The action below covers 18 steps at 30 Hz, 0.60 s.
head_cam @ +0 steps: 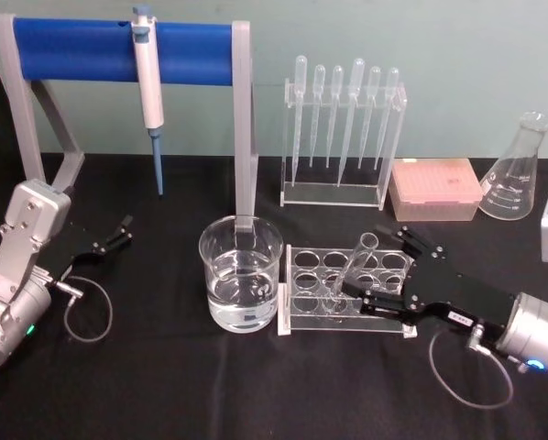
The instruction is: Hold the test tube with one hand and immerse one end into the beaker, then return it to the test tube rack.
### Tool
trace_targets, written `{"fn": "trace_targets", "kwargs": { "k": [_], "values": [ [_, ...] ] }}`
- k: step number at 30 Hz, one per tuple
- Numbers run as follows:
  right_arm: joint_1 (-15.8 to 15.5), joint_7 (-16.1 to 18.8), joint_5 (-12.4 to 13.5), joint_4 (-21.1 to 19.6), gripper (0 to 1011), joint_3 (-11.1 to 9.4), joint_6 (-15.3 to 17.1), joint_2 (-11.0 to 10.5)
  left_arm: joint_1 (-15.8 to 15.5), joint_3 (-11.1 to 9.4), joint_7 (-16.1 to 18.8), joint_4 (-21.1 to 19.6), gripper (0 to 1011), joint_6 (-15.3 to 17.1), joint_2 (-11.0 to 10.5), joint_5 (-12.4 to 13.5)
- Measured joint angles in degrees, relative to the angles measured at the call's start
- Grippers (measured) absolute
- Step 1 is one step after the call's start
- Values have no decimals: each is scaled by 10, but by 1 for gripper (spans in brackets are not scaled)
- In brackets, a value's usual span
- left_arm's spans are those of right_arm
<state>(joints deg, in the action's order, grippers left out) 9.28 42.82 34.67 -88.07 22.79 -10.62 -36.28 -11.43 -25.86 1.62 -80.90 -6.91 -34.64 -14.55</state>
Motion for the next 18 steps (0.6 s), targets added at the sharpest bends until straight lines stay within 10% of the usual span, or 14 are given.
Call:
{"fn": "trace_targets", "kwargs": {
  "k": [18],
  "values": [
    [27,-24,-34,17,1003,18,0,27,0,0,0,0,1000,0,0,0]
  ]
}}
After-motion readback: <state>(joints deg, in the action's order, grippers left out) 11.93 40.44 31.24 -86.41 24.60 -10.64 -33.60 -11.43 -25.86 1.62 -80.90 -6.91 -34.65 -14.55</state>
